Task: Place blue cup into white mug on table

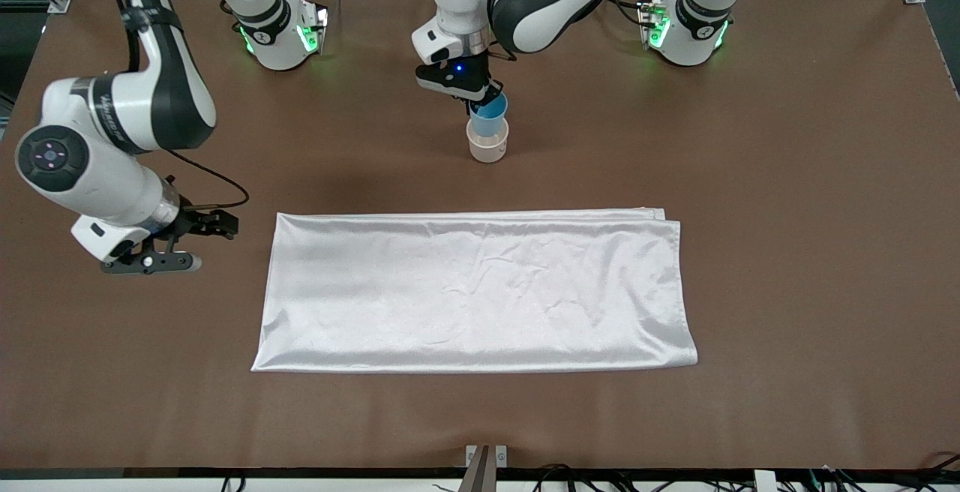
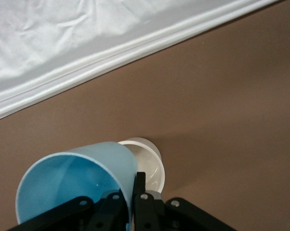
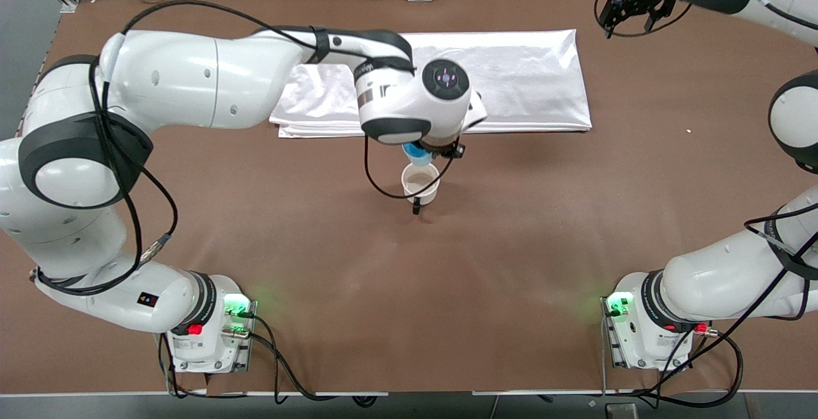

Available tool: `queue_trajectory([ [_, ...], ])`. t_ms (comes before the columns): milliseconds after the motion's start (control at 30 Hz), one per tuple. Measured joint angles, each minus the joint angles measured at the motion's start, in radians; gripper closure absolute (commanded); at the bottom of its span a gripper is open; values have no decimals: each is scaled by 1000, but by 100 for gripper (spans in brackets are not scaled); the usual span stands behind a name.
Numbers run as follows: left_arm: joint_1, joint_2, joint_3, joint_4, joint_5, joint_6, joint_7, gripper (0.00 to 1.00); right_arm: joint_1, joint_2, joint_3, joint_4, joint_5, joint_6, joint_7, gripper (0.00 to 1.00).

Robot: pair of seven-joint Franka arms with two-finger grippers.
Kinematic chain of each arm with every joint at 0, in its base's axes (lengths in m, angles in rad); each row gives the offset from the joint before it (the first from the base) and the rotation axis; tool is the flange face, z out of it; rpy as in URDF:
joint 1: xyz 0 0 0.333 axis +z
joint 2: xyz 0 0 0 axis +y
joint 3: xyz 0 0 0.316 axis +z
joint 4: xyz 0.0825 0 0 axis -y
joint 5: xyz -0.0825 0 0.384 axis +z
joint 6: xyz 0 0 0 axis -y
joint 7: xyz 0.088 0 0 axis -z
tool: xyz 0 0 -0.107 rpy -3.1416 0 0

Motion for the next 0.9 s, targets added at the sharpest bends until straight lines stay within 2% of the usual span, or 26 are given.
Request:
queue_trajectory([
  [300,-8,10,-1,-72,41,60,-5,100,0,-48,0,73,38,-78,0,0],
  [800,-18,106,0,-81,87,75,-40,100,0,-166,3,72,44,-128,-2,0],
  [833,-18,108,0,-81,87,76,-40,88,0,-172,3,68,44,-131,-3,0],
  [900,-18,110,0,-80,87,76,-40,46,1,-189,4,52,44,-134,-5,0],
])
